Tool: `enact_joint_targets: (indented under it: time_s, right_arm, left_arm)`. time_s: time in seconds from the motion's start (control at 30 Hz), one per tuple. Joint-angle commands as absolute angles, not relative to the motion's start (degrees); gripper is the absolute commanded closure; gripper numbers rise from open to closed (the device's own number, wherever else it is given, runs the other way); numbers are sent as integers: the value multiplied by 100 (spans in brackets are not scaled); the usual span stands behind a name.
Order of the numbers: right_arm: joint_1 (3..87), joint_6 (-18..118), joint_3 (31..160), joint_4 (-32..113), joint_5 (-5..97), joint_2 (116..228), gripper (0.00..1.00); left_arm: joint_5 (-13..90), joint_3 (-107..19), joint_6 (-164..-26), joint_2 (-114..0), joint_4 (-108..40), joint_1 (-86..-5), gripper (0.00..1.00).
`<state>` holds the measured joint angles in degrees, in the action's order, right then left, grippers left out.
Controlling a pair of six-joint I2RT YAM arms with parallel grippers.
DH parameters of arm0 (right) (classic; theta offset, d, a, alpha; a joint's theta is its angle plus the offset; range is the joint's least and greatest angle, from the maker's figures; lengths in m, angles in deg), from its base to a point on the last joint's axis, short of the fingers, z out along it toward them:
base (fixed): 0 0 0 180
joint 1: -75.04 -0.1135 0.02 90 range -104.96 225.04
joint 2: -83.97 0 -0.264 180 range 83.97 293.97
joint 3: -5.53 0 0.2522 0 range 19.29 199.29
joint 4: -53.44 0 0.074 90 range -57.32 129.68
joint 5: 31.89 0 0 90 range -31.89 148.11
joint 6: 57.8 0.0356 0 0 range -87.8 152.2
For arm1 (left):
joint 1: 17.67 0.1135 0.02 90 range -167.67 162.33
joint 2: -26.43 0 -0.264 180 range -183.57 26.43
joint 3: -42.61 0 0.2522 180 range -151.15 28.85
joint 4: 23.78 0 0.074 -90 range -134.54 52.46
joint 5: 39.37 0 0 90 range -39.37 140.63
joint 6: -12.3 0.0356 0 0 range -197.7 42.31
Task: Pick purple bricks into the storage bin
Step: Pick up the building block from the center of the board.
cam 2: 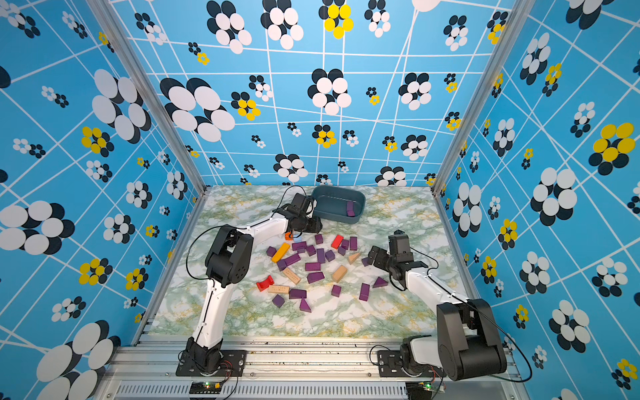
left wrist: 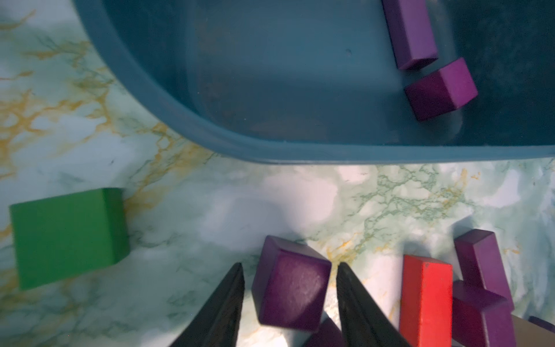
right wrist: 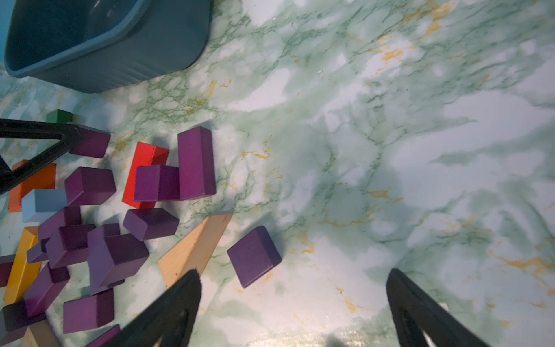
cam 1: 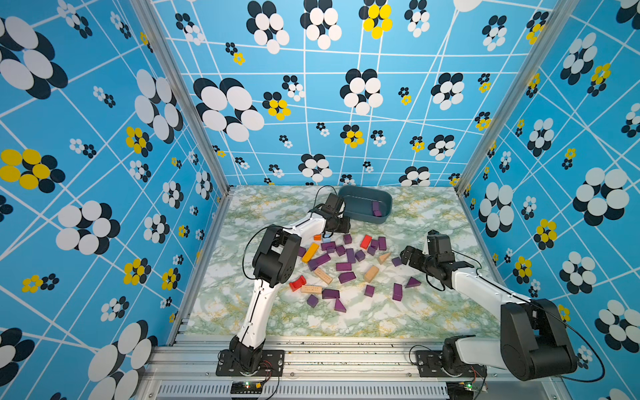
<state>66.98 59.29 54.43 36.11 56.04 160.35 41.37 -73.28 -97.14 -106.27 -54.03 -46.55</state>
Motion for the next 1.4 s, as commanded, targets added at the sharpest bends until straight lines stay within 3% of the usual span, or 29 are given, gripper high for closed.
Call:
enact_joint_targets:
  time_s: [0.0, 0.23, 0.67, 1.03, 1.37]
  right_arm:
    - [6755, 5998, 5399, 3633, 5578, 16135, 1]
    - [6752, 6037, 5414, 3607, 5573, 16246, 1]
    - [6755, 6025, 5357, 3693, 5594, 16189, 1]
    - [6756, 6130, 5410, 3810, 5634, 16368, 1]
    - [6756, 6204, 5352, 3924, 5643, 16606, 1]
  left_arm:
    - [4280, -7501, -9583, -10764, -5712, -4649, 48]
    - [4310, -7588, -9579, -10865, -5739, -4665, 56]
    - [4277, -7144, -9422, -10354, -5385, -4681, 78]
    - [3710, -6645, -9396, -9518, -4597, -4737, 76]
    - [3603, -7820, -9391, -10030, -4413, -4628, 74]
